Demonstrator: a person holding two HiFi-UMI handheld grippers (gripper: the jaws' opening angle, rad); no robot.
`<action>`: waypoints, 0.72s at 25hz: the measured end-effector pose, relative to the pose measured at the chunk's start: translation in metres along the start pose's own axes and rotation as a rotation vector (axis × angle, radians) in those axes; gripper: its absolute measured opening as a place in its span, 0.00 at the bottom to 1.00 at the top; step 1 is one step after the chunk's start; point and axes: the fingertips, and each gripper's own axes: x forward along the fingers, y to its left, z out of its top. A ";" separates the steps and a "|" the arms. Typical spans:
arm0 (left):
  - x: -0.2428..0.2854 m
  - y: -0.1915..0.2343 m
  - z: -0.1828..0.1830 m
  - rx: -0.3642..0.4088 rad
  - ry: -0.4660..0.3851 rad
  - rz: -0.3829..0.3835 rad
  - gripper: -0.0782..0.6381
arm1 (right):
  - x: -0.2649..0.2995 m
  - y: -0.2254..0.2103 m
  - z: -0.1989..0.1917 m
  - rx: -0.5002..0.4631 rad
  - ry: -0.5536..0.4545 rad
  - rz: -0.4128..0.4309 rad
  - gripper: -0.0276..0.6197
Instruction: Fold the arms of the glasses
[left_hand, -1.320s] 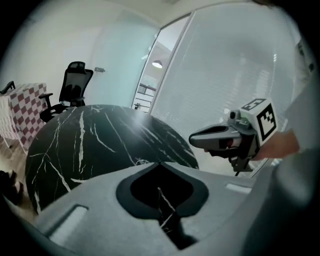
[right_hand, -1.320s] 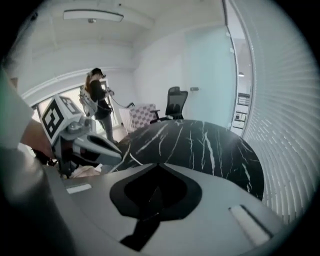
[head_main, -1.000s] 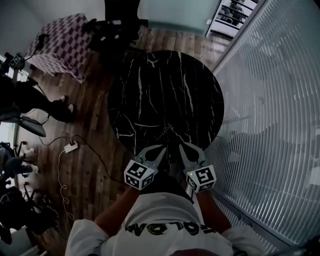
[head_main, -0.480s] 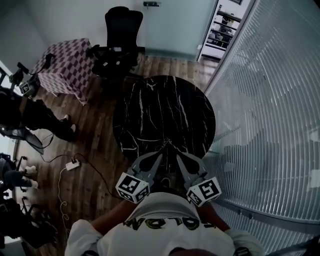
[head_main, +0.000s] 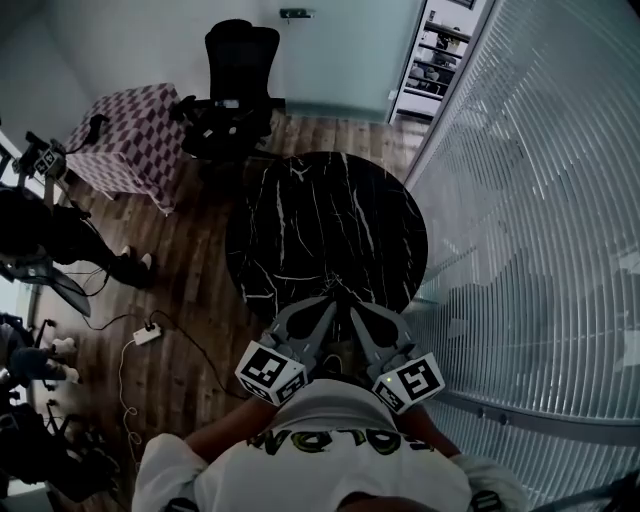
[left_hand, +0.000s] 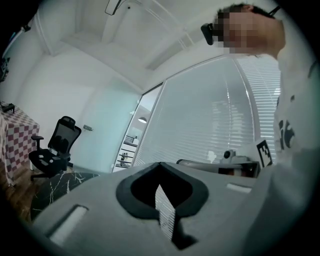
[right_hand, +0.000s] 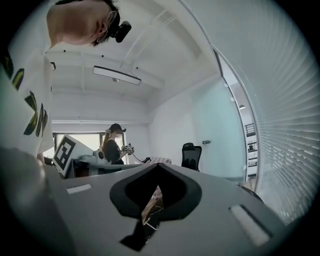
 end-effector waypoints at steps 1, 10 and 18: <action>0.000 0.000 0.002 0.002 -0.003 0.001 0.11 | -0.001 -0.001 0.001 -0.001 -0.003 -0.005 0.05; -0.004 -0.007 -0.006 -0.009 0.016 -0.009 0.11 | -0.007 0.003 0.002 -0.015 -0.009 -0.019 0.05; -0.004 -0.002 -0.003 -0.008 0.009 0.007 0.11 | -0.006 0.004 0.006 -0.030 -0.027 -0.020 0.05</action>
